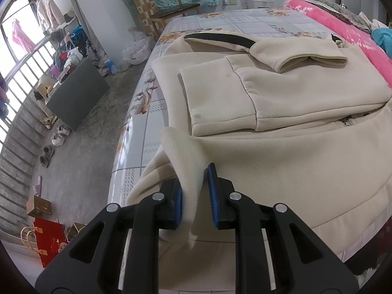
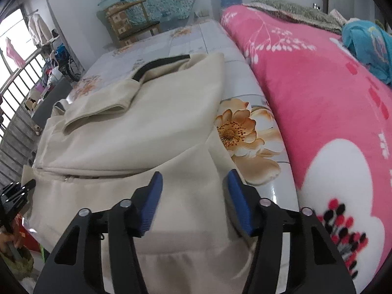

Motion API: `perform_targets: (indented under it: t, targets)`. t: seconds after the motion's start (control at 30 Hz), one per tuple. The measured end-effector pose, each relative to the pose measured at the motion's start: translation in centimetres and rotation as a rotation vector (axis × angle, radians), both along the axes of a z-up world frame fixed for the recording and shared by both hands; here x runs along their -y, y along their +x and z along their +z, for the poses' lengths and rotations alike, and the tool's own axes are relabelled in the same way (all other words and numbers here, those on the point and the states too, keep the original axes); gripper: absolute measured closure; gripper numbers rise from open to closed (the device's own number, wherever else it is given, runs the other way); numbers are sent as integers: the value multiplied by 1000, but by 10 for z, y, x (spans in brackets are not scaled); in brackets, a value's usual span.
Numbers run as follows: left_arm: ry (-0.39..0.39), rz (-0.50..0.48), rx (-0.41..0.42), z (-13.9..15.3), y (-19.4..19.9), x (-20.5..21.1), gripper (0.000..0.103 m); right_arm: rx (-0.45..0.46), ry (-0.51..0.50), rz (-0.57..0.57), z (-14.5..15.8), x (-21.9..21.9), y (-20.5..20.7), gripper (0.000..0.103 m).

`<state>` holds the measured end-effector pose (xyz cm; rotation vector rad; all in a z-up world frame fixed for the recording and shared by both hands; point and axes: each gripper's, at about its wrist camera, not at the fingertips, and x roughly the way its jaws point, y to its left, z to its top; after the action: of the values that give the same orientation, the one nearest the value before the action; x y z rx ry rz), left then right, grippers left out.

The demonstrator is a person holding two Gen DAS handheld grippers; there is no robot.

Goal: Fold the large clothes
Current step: 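Grasp the side edge with the left gripper while the right gripper grasps it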

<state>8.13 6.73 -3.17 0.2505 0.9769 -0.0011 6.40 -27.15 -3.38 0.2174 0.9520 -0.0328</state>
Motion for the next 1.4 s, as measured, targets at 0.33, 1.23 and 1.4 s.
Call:
perform_targets:
  t: [0.33, 1.23, 1.4]
  targets:
    - [-5, 0, 1, 0, -1, 0, 86, -35, -11, 5, 1, -1, -16, 68]
    - [-6, 1, 2, 0, -1, -1, 86, -32, -385, 64, -3, -44, -9, 85]
    - [-3, 1, 2, 0, 0, 0, 86, -31, -389, 62, -5, -44, -9, 85]
